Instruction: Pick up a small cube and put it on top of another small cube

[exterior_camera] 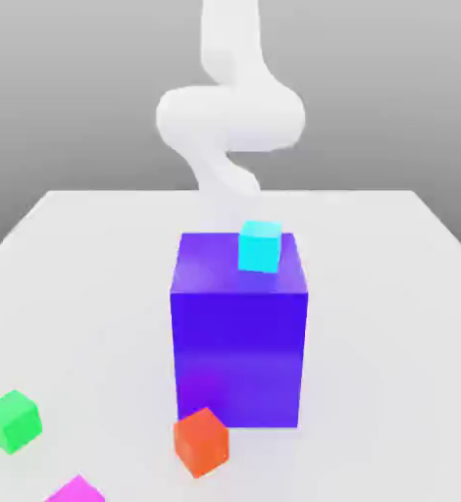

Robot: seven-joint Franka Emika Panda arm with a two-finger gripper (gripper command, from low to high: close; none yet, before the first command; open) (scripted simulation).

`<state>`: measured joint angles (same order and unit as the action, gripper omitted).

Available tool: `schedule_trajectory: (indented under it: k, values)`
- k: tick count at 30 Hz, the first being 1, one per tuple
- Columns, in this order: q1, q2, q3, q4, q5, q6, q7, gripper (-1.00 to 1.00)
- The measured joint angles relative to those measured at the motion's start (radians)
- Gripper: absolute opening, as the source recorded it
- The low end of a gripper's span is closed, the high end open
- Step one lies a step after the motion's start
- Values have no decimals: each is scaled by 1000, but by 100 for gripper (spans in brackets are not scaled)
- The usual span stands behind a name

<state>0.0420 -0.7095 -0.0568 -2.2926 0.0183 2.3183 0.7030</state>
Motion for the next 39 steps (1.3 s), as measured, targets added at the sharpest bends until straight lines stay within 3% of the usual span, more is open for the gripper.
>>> schedule_trajectory:
  k: [10, 17, 24, 32, 36, 37, 39]
  values:
    - [135, 364, -216, 29, 128, 75, -431, 0]
    - [158, 622, -302, 51, 255, 122, -755, 0]
    - [104, 870, -304, 71, 332, 176, -1045, 0]
    - [26, 1114, -296, 83, 283, 268, -1283, 0]
    - [-28, 1256, -238, 114, 330, 366, -1350, 0]
    - [-40, 1283, -223, 121, 342, 385, -1360, -100]
    - [-40, 1283, -223, 121, 342, 385, -1360, -100]
